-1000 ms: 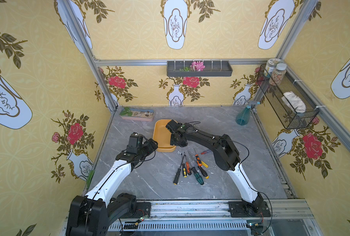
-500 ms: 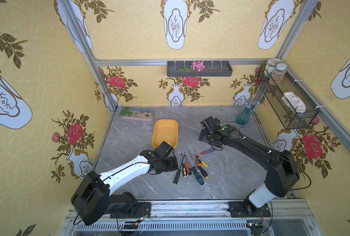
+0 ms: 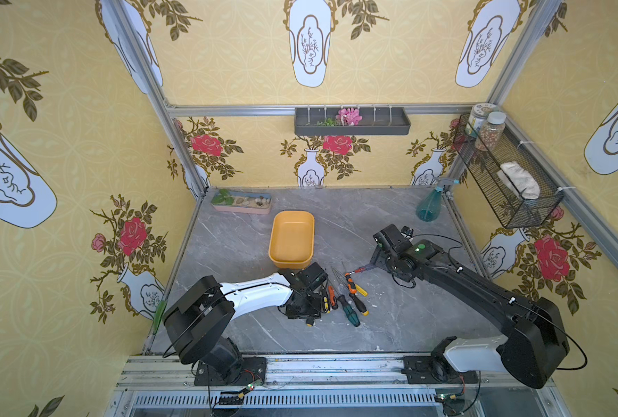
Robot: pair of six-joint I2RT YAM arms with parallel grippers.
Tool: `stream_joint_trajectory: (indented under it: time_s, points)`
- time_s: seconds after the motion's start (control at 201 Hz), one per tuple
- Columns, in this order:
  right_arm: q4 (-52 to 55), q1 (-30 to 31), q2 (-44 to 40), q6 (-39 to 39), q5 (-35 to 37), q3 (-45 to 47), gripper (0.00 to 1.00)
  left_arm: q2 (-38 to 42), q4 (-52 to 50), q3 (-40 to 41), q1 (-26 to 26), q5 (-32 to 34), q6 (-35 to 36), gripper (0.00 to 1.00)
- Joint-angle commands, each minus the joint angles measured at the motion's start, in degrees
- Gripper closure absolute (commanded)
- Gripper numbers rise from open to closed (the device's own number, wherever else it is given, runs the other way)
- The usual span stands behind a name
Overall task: Put the screwdriver on the desktop into the storage box
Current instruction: Pick up the screwdriver from the center of the board.
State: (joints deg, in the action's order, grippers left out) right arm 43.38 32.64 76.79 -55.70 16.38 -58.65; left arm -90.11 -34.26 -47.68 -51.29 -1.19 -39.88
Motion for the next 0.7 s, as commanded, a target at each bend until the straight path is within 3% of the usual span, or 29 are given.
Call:
stream_joint_trajectory:
  time_s: [0.0,0.388,0.692]
  points:
    - [-0.3,0.0,-0.3,-1.1,0.9,0.1,0.16,-2.1,1.1,-0.7,-0.1,1.9,1.5,0.43]
    - [-1.0,0.0,0.2,-1.4,0.9,0.1,0.17,-5.5,0.7,-1.6,-1.2,6.1,2.4,0.67]
    - [-1.0,0.0,0.6,-1.1,1.0,-0.5,0.17,-3.7,-0.8,-1.2,-3.0,9.4,1.5,0.9]
